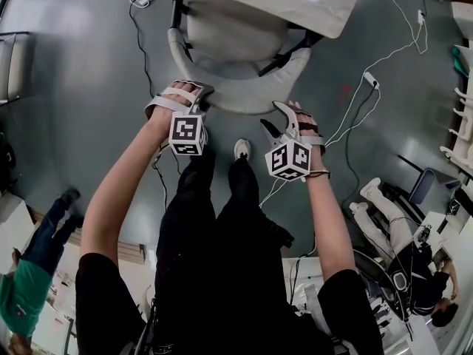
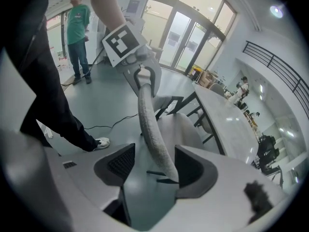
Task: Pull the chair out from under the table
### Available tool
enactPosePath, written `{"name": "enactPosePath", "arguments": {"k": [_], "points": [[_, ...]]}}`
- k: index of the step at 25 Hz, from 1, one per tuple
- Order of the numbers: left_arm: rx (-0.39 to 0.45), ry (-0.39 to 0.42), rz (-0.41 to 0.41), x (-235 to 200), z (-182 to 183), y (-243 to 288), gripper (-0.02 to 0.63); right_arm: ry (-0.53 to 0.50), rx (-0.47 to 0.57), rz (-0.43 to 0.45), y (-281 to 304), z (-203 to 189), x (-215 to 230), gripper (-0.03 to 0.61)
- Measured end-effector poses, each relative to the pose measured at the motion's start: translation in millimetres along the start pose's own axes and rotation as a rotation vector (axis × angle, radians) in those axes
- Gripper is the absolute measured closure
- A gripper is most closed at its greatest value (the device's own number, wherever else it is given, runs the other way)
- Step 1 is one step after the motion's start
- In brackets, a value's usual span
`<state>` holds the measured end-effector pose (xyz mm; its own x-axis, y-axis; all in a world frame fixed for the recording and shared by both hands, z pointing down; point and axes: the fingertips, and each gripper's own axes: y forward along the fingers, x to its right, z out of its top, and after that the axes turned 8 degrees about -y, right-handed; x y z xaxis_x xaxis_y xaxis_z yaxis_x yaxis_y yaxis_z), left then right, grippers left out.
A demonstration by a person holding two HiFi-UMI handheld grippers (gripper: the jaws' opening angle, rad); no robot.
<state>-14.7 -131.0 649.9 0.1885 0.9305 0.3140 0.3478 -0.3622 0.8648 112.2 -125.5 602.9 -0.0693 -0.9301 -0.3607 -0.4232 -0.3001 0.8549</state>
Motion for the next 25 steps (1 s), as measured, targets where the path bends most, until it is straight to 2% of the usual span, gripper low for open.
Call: {"name": "enactPosePath", "arguments": {"k": [11, 25], "points": [[0.02, 0.011, 0.006, 0.5, 0.2, -2.5, 0.491, -0.076, -0.075, 0.039, 30.6, -25.8, 2.5, 0.322], [0.033, 0.007, -0.003, 0.3, -0.9, 1.4, 0.492, -0.07, -0.091, 0.064, 59.1, -36.6, 8.7, 0.325]]}}
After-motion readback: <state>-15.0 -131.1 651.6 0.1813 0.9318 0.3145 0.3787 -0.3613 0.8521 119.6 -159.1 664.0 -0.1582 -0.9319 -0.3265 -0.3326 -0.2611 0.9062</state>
